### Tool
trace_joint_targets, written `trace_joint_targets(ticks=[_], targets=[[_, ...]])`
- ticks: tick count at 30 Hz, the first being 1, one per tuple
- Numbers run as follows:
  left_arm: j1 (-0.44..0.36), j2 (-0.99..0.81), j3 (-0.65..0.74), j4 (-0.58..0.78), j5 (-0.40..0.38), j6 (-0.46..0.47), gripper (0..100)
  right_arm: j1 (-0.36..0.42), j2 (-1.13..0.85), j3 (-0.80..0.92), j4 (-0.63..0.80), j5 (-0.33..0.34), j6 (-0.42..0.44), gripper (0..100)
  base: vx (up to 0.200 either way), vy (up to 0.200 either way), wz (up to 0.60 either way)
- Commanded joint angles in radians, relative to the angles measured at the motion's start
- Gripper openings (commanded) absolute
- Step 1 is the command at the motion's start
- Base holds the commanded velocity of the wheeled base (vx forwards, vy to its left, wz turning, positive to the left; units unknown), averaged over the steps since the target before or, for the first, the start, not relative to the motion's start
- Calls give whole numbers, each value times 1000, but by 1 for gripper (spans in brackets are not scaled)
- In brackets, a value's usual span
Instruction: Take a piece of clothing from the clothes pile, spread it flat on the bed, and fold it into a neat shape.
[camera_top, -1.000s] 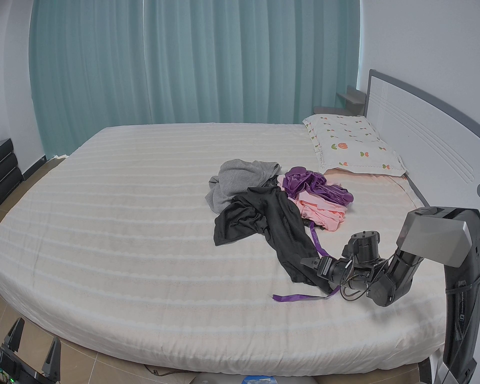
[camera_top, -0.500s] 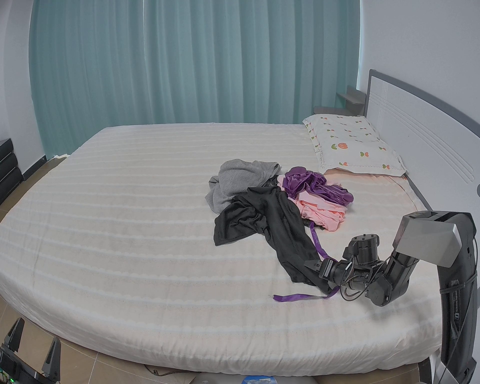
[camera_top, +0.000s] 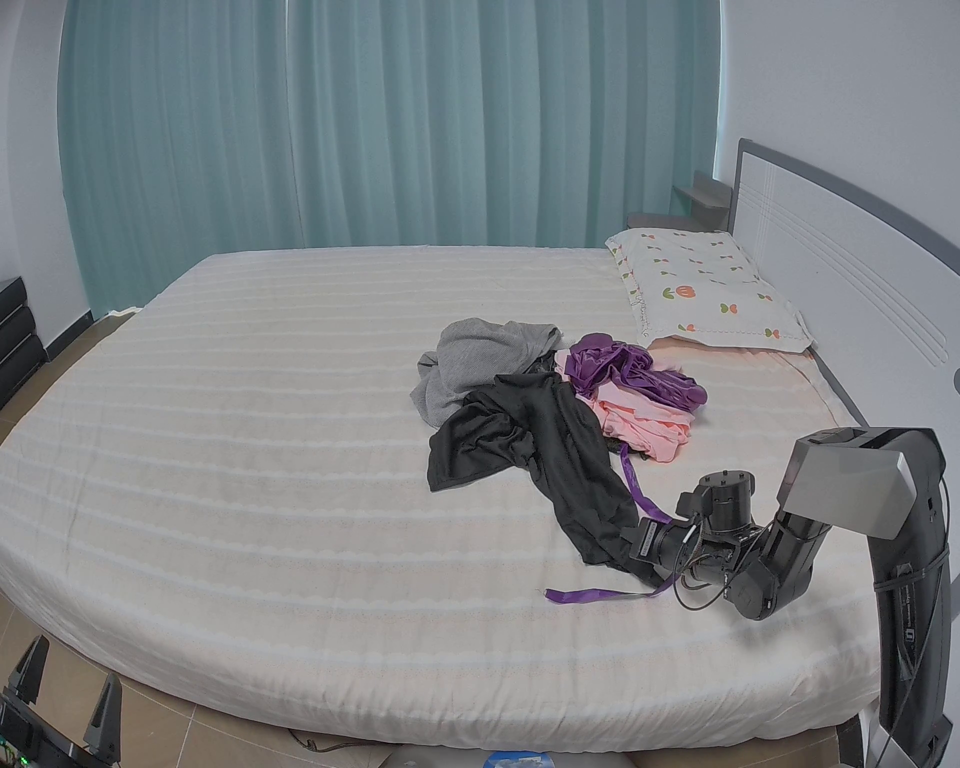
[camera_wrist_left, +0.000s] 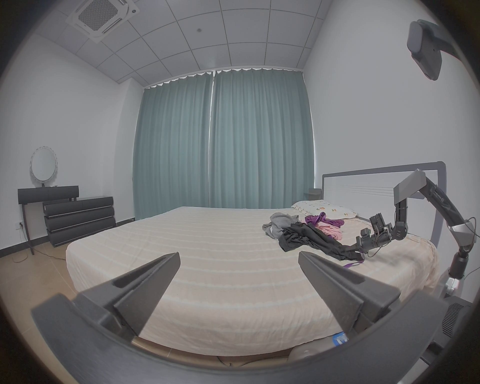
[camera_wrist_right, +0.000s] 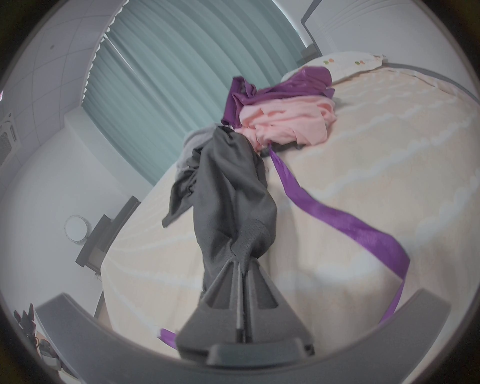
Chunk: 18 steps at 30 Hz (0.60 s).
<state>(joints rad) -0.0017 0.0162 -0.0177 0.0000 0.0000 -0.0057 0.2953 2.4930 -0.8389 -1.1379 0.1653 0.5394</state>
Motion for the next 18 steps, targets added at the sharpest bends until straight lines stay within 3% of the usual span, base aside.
trace_joint_targets(ticks=[1, 10, 18], targets=[[0, -12, 18, 0, 0, 0, 100, 2, -80, 6, -14, 3, 17, 0, 0, 0, 0], [0, -12, 18, -2, -2, 1, 100, 65, -355, 123, -14, 86, 245, 0, 0, 0, 0], [0, -13, 18, -8, -9, 43, 100, 136, -531, 149, -16, 94, 277, 0, 0, 0, 0]])
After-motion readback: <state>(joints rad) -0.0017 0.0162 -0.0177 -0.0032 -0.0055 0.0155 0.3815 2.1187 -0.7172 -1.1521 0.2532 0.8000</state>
